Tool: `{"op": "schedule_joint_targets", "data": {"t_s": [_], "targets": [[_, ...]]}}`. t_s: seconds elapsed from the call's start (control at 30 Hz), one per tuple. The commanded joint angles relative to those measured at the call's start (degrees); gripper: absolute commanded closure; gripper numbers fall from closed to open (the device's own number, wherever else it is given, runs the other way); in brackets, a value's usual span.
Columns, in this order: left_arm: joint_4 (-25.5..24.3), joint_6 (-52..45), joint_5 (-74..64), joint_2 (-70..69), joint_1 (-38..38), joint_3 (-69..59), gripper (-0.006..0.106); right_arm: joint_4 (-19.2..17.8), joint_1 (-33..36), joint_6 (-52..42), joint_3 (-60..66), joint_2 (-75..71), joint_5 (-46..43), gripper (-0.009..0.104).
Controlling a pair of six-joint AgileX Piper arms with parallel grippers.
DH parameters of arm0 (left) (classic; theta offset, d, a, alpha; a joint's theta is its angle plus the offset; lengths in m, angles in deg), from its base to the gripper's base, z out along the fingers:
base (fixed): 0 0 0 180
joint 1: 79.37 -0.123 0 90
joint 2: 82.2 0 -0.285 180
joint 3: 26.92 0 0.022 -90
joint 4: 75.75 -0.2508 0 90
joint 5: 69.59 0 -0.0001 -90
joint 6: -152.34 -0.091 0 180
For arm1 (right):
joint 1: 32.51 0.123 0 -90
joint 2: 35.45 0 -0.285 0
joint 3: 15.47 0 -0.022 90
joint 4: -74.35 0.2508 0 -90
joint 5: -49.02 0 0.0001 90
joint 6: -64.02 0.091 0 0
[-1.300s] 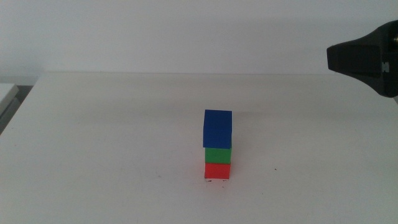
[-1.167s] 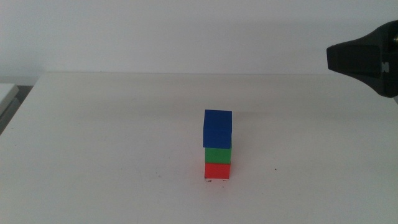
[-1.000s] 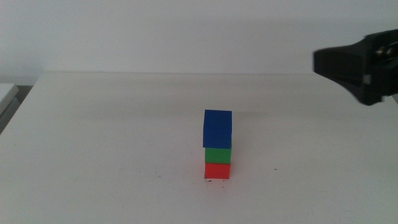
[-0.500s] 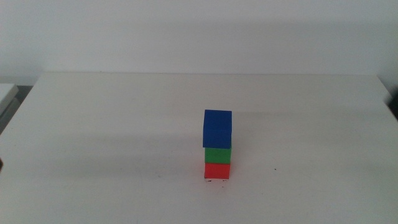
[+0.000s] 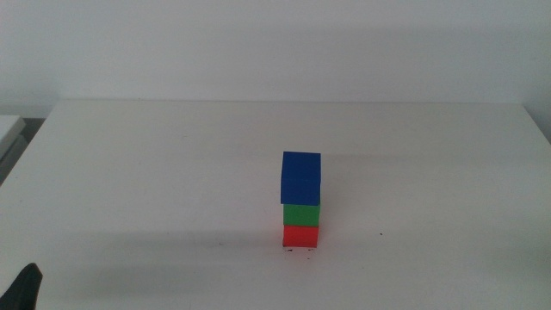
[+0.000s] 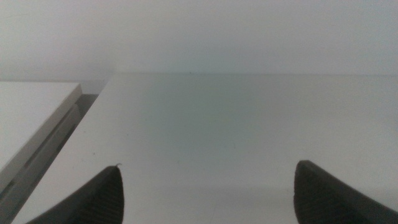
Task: Stack red cubes first, then green, then blue cubes in a specific spot.
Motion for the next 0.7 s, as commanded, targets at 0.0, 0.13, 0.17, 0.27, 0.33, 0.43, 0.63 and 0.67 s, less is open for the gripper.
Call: {"op": "schedule_joint_targets", "data": {"t_s": [0.0,0.13,0.17,0.27,0.33,0.43,0.63,0.67], "targets": [[0.24,0.0,2.91,-0.2,-0.04,-0.59,0.007,-0.69,-0.6,0.14,1.19,-1.29,-0.15,0.002],[0.24,0.0,1.49,-0.2,-0.04,-0.59,0.007,-0.56,-0.6,0.14,1.19,-1.29,1.73,0.002],[0.24,0.0,1.63,-0.2,-0.04,-0.59,0.007,-0.56,-0.6,0.14,1.19,-1.29,1.73,0.002],[-0.17,0.0,2.08,-0.2,-0.04,-0.59,0.007,-0.44,-0.6,0.14,1.19,-1.29,0.67,0.002],[-1.05,0.0,2.43,-0.2,-0.04,-0.59,0.007,-0.44,-0.6,0.14,1.19,-1.29,0.67,0.002],[-1.24,0.0,2.43,-0.2,-0.04,-0.59,0.007,-0.44,-0.6,0.14,1.19,-1.29,0.67,0.002],[-1.24,0.0,2.43,-0.2,-0.04,-0.59,0.007,-1.3,-0.6,-6.41,1.19,-1.29,1.19,0.002],[-1.24,0.0,2.43,-0.2,-0.04,-0.59,0.007,0.3,-0.6,-12.13,1.19,-1.29,0.94,0.002]]}}
